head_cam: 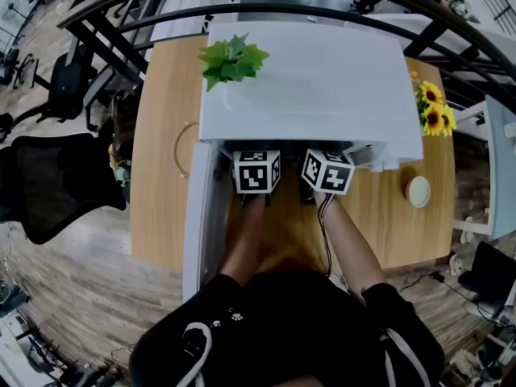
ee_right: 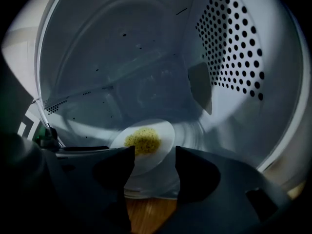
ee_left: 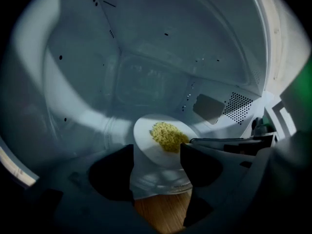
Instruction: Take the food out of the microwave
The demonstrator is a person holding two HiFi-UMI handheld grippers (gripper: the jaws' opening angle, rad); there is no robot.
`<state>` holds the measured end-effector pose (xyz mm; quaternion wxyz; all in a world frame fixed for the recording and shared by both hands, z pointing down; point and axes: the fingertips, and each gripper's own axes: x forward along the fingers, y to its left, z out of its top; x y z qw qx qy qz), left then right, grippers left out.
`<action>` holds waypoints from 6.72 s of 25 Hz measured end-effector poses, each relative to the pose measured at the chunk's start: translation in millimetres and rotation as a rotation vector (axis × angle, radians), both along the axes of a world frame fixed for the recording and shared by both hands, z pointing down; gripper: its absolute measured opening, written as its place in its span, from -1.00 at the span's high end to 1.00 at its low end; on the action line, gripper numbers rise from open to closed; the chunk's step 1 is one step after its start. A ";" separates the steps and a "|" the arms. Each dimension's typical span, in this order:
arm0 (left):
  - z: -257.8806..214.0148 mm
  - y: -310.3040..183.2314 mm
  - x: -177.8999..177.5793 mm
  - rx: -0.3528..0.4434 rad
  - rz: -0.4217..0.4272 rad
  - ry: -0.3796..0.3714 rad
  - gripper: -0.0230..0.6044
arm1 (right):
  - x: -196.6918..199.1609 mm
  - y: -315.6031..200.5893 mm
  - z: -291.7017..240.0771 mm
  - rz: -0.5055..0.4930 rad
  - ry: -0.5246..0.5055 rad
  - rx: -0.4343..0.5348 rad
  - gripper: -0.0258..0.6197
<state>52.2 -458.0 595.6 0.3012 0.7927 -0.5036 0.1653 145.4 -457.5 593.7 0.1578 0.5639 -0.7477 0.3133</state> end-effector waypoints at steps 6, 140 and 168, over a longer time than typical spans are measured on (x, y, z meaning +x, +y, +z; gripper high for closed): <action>-3.0 -0.2 5.3 -0.005 0.021 0.019 0.04 | -1.0 0.0 -0.8 -0.005 -0.004 0.000 0.12; -92.0 278.7 98.3 0.043 0.111 0.563 0.60 | 73.8 276.4 -82.4 0.235 -1.081 -0.005 0.84; -108.9 324.5 106.9 0.079 0.157 0.572 0.59 | 83.2 325.6 -100.1 0.212 -1.054 0.040 0.85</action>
